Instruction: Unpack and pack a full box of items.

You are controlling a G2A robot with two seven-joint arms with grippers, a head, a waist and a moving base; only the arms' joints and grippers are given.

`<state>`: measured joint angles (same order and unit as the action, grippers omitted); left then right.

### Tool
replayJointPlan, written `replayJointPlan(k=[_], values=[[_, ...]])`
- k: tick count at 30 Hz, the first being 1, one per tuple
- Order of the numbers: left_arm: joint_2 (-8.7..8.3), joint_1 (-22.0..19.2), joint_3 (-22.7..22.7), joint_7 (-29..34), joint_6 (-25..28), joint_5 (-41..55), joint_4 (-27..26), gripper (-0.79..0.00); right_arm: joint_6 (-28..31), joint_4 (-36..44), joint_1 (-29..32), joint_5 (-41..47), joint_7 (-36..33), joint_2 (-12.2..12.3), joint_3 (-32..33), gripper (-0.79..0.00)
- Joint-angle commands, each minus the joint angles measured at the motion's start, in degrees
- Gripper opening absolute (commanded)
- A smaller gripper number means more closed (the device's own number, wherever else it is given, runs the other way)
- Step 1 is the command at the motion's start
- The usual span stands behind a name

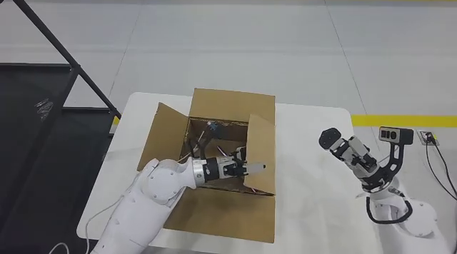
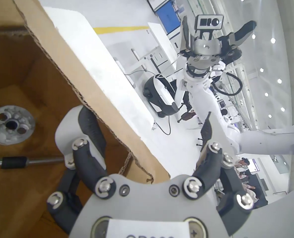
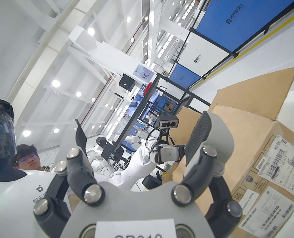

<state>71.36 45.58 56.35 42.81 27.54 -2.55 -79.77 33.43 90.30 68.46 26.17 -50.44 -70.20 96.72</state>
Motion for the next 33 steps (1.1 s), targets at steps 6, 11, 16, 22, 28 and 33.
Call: replayJointPlan(k=[6,11,16,22,28,33], values=[[1.49,-2.08,-4.19,-3.37,0.82,-0.79,0.97,0.0,1.58,0.04,2.35,1.95,0.06,0.56,2.37,0.0],[3.04,-4.38,-7.71,-6.35,1.69,-0.95,3.43,0.0,2.44,-0.15,4.17,3.08,0.12,0.94,4.04,0.0],[4.83,-6.87,-11.19,-9.06,2.07,-1.3,6.46,0.0,2.95,-1.01,5.18,4.51,0.06,1.31,5.51,0.0],[7.14,-10.12,-15.36,-10.08,1.13,-2.0,11.0,0.0,3.82,-2.06,5.89,6.08,-0.86,1.74,6.78,0.0],[9.51,-12.97,-19.07,-9.98,-2.37,-3.1,15.26,0.0,4.78,-4.26,6.23,8.21,-1.49,2.12,7.93,0.0],[11.28,-14.71,-21.21,-9.71,-4.69,-3.7,18.11,0.0,4.59,-6.16,5.89,9.51,-1.6,2.38,8.2,0.0]])
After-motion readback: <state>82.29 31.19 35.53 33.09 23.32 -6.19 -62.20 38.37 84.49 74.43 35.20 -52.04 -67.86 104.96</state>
